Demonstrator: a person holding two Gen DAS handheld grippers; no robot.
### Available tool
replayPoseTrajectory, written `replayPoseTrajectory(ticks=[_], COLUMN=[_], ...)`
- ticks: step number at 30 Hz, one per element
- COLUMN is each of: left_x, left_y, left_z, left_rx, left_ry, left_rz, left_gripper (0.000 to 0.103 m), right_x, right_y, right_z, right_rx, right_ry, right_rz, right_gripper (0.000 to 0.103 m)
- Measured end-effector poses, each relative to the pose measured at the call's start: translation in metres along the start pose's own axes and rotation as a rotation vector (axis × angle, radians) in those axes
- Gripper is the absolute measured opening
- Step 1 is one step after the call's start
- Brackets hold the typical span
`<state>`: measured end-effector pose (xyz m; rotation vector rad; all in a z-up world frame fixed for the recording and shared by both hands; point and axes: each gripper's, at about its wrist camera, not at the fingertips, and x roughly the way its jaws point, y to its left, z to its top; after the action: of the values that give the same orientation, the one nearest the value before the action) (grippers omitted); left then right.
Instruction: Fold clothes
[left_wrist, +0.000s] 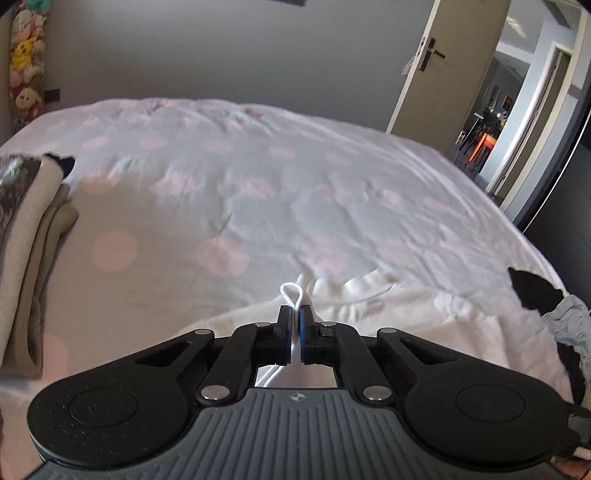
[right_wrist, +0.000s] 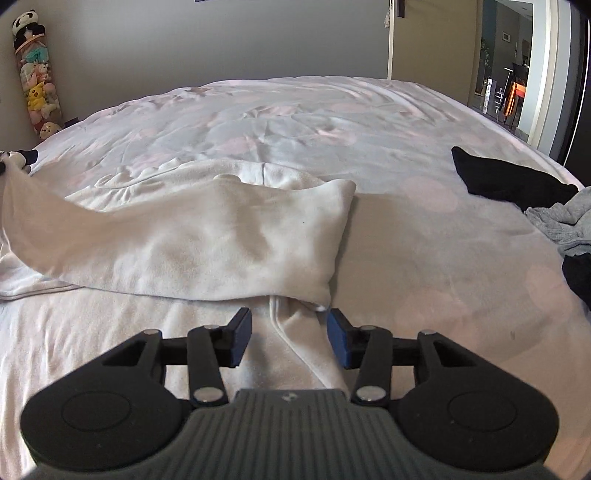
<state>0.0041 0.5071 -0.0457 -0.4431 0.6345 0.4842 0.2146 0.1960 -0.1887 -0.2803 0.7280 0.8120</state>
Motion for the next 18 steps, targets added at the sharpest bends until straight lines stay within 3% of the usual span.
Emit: replayPoseTrajectory(ticks=[2, 7, 10, 15, 18], left_x=[-0.012, -0.03, -0.039, -0.047, -0.04], left_y=[-0.014, -0.044, -0.053, -0.023, 0.014], left_z=[0.02, 0.061, 0.076, 0.081, 0.063], left_rx=[0.012, 0.057, 0.097, 0.04, -0.03], left_ry=[-0.036, -0.087, -0.126, -0.148, -0.085], left_rz=[-0.025, -0.069, -0.048, 0.044, 0.106], left_gripper=[0.002, 0.002, 0.002, 0.002, 0.002], right_x=[0.008, 0.022, 0.024, 0.022, 0.022], right_y=[-0.001, -0.01, -0.02, -0.041, -0.051], right_z=[0.002, 0.006, 0.008, 0.008, 0.006], right_rx=[0.008, 0.063, 0.112, 0.211, 0.26], right_ry=[0.0, -0.003, -0.009, -0.004, 0.003], right_rz=[-0.006, -0.014, -0.022, -0.032, -0.015], right_gripper=[0.062, 0.06, 0.058, 0.043, 0.039])
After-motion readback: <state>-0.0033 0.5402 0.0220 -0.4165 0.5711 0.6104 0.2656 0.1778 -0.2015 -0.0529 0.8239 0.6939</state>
